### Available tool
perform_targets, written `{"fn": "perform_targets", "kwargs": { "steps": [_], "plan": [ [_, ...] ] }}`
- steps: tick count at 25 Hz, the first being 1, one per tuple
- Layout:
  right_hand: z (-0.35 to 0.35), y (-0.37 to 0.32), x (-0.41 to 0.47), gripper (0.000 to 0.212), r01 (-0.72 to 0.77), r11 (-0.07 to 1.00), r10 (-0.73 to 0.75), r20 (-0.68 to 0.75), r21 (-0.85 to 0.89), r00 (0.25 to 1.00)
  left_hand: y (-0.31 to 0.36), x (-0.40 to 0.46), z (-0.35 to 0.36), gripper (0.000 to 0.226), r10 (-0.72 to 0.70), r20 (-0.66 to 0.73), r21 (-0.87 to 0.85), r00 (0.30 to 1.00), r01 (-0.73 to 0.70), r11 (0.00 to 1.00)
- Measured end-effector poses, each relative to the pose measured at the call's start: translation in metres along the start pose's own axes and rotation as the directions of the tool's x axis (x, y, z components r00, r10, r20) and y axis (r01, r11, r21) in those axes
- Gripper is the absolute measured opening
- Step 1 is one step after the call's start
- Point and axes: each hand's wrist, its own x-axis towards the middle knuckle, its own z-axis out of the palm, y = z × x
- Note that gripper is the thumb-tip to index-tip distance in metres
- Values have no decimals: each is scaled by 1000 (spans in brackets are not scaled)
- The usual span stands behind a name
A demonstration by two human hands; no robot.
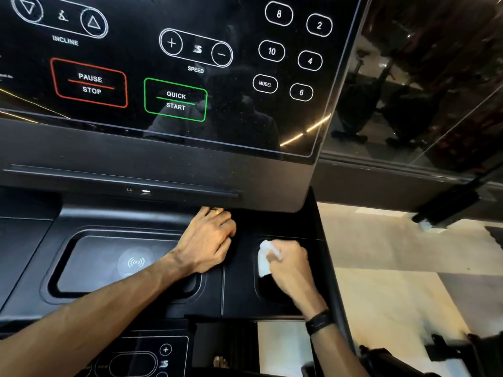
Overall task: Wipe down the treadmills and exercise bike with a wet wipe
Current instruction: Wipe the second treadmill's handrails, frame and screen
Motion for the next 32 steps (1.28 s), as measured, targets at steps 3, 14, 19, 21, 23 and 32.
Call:
{"fn": "perform_targets", "kwargs": {
  "steps": [3,14,19,21,23,32],
  "plan": [
    [9,-4,11,40,210,942,-273,-233,-262,934,-1,0,-2,19,-58,-10,42,998,58,997],
    [26,31,71,102,145,893,-155,13,-427,988,-1,0,1,17,23,-37,19,999,-22,1000],
    [46,19,19,97,620,718,-554,279,-317,784,-2,2,1,18,40,-22,18,999,-39,999],
    [32,38,42,100,530,748,-496,194,-399,846,-2,1,0,18,33,-30,23,999,-33,999],
    [19,52,63,105,247,850,-263,31,-465,964,-2,0,1,18,33,-30,10,999,-33,999],
    [49,40,14,83,463,706,-498,88,-537,863,-3,0,3,19,44,-22,13,999,-44,999]
  ]
}}
